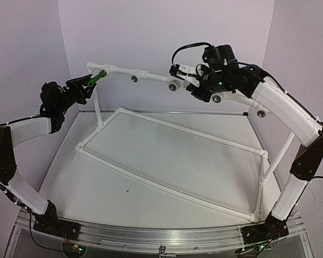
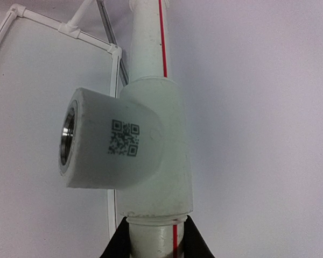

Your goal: Install the water faucets

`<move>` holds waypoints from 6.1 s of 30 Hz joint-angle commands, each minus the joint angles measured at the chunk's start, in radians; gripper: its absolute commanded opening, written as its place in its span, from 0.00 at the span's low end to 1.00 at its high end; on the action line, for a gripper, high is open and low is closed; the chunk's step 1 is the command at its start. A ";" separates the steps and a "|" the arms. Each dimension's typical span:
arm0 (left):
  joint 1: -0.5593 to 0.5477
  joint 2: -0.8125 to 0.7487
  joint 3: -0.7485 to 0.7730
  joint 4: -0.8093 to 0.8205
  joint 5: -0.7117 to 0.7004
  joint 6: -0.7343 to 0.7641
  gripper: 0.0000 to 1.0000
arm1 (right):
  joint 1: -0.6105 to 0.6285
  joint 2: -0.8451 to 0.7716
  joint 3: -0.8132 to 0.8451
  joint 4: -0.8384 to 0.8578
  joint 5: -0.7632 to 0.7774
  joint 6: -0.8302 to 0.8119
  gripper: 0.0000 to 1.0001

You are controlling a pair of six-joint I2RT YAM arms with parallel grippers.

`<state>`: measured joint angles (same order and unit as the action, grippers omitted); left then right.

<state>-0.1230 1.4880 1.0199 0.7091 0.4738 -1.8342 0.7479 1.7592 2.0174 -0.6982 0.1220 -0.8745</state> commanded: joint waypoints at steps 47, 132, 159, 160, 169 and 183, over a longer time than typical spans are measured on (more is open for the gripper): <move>-0.047 -0.053 0.381 -0.699 0.058 1.680 0.04 | 0.036 -0.039 -0.019 -0.076 -0.067 0.046 0.00; 0.075 -0.267 0.381 -0.890 -0.111 0.515 1.00 | 0.030 0.015 0.035 -0.058 -0.027 0.091 0.00; 0.015 -0.208 0.060 -0.319 -0.044 -0.005 0.97 | 0.031 0.014 0.029 -0.043 -0.027 0.102 0.00; 0.005 -0.201 0.062 -0.309 -0.048 -0.006 0.96 | 0.031 0.015 0.029 -0.043 -0.027 0.104 0.00; -0.097 -0.105 0.075 -0.156 -0.091 -0.046 0.81 | 0.034 0.022 0.039 -0.042 -0.025 0.114 0.00; -0.110 -0.138 0.067 -0.231 -0.133 0.085 0.39 | 0.033 0.006 0.026 -0.043 -0.019 0.107 0.00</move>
<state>-0.2302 1.3928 1.0580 0.4977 0.3605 -1.8114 0.7578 1.7729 2.0418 -0.7185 0.1368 -0.8626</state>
